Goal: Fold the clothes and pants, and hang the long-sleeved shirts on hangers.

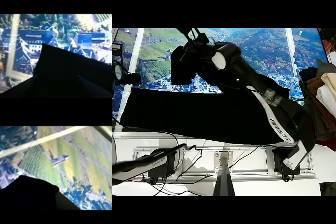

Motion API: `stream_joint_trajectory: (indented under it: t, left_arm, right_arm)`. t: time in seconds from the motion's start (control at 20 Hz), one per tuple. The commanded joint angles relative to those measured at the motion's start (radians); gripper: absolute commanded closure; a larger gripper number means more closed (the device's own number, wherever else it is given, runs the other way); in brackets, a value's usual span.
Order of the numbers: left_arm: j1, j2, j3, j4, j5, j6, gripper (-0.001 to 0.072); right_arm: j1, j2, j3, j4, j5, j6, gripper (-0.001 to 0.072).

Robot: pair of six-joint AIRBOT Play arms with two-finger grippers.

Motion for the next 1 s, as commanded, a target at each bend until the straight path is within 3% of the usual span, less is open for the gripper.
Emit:
stream_joint_trajectory:
  t: [0.0, 0.05, 0.1, 0.25, 0.45, 0.7, 0.95]
  left_arm:
    - [0.009, 0.000, 0.000, -0.039, -0.005, 0.010, 0.0161]
    - [0.009, 0.000, 0.000, -0.040, -0.004, 0.010, 0.0161]
    - [0.009, -0.001, 0.000, -0.040, -0.004, 0.010, 0.0161]
    - [0.009, -0.030, -0.001, -0.084, -0.006, 0.010, 0.0161]
    - [0.008, -0.116, 0.000, -0.304, -0.011, 0.018, 0.0161]
    - [0.007, -0.217, 0.000, -0.625, -0.063, 0.211, 0.0161]
    - [0.007, -0.302, 0.000, -0.691, -0.073, 0.213, 0.0160]
  right_arm:
    - [-0.009, -0.109, -0.003, -0.008, -0.164, 0.003, 0.0236]
    - [-0.012, -0.119, -0.003, -0.010, -0.145, 0.003, 0.0037]
    - [-0.022, -0.121, -0.003, -0.025, -0.112, 0.002, 0.0020]
    - [-0.069, -0.110, 0.004, -0.068, -0.011, 0.002, 0.0021]
    - [-0.185, -0.093, 0.011, -0.067, 0.197, 0.002, 0.0021]
    - [-0.342, -0.087, 0.010, -0.064, 0.490, 0.007, 0.0023]
    - [-0.451, -0.086, 0.010, -0.055, 0.550, 0.044, 0.0023]
